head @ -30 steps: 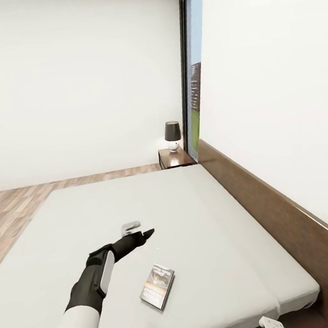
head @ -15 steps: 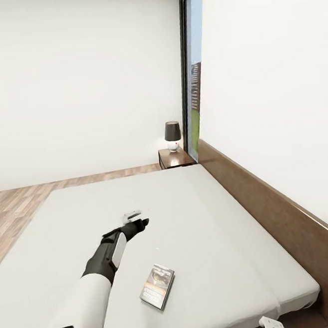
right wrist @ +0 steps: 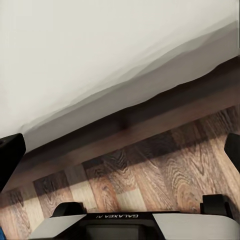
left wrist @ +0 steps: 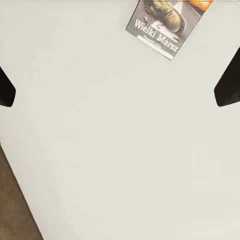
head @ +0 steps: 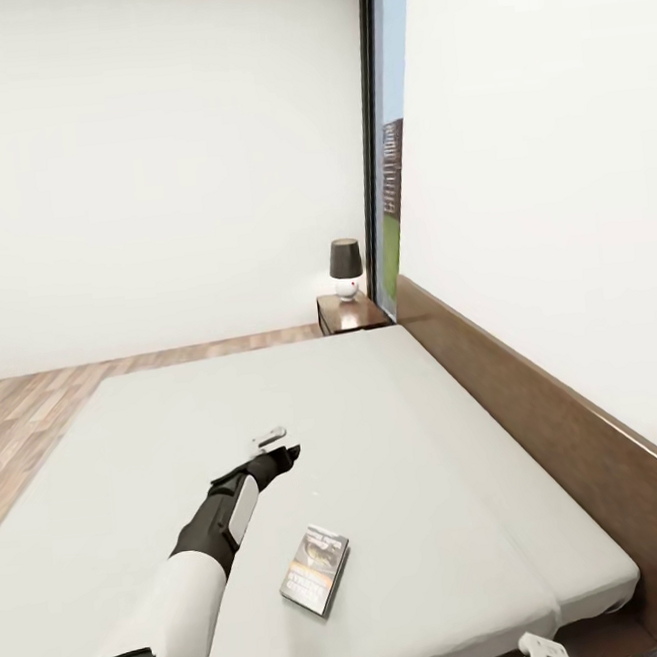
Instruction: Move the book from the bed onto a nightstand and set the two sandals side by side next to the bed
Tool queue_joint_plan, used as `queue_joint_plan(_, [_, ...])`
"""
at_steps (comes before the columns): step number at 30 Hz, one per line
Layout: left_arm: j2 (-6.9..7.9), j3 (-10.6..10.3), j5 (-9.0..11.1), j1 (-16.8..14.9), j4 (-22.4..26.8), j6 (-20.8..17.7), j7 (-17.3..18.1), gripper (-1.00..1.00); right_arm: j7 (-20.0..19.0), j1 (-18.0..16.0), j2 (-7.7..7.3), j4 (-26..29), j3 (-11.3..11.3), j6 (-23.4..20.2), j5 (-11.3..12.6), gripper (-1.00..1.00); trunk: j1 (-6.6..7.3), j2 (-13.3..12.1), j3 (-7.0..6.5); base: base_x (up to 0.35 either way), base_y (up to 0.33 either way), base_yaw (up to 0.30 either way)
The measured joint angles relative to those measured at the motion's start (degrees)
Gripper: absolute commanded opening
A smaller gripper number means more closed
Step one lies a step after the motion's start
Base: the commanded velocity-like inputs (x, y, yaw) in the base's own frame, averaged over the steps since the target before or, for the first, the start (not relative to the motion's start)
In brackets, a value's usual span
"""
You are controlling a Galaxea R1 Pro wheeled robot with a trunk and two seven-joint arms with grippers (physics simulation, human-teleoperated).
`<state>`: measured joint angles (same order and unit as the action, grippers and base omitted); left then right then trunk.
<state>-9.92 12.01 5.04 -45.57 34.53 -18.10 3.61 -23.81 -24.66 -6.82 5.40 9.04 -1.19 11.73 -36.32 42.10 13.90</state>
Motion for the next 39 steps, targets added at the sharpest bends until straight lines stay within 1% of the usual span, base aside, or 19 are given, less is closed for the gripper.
queue_joint_plan(7, [0.00,0.06,-0.01,0.00,-1.45,0.07,0.00,1.00,0.01,0.00,-0.24,0.00,0.00,0.00,-0.13,1.00,0.00,0.00,0.63,0.000,0.000,0.000])
queue_joint_plan(14, [0.00,0.01,-0.01,0.00,-1.90,0.08,0.00,1.00,0.02,0.00,-0.10,-0.05,-0.07,-0.01,-0.45,1.00,0.00,0.00,1.26,0.000,0.000,0.000])
queue_joint_plan(17, [0.00,0.00,0.00,0.00,-1.97,0.08,0.00,1.00,-1.44,0.00,-0.08,-0.02,-0.14,-0.10,-1.13,1.00,0.00,0.00,1.53,0.000,0.000,0.000])
queue_joint_plan(19, [0.00,-0.01,0.00,0.00,-1.99,0.08,0.00,1.00,-4.32,0.00,-0.10,0.00,-0.19,-0.13,-2.09,1.00,0.00,0.00,1.71,0.000,0.000,0.000])
queue_joint_plan(21, [0.00,-0.02,0.00,0.00,-2.01,0.08,0.00,1.00,-9.75,0.00,-0.21,0.02,0.03,-0.14,-4.93,1.00,0.00,0.00,1.89,0.000,0.000,0.018])
queue_joint_plan(22, [0.00,-0.02,0.00,0.00,-2.01,0.08,0.00,1.00,-11.07,0.00,-0.24,0.02,0.07,-0.14,-5.77,1.00,0.00,0.00,1.98,0.000,0.000,0.039])
queue_joint_plan(24, [0.00,-0.03,0.00,0.00,-2.01,0.07,0.00,1.00,-15.14,0.00,-0.32,0.02,-0.12,-0.19,-8.88,1.00,0.00,0.00,2.16,0.000,0.000,0.053])
queue_joint_plan(26, [0.00,0.02,0.00,0.00,-2.01,0.11,0.09,1.00,-17.64,-0.01,-0.37,0.00,-0.24,-0.35,-11.77,1.00,0.00,0.00,2.34,0.000,0.000,0.069])
queue_joint_plan(30, [0.00,0.06,0.00,0.00,-1.94,0.16,0.25,1.00,-18.37,-0.01,-0.34,0.04,-0.25,-0.31,-12.66,1.00,0.00,0.00,2.70,0.000,0.000,0.074])
queue_joint_plan(39, [0.00,0.05,-0.01,0.00,-1.92,0.16,0.27,1.00,-18.01,-0.01,0.00,0.01,-0.25,-0.11,-12.68,1.00,0.00,0.00,3.51,0.000,0.000,0.075])
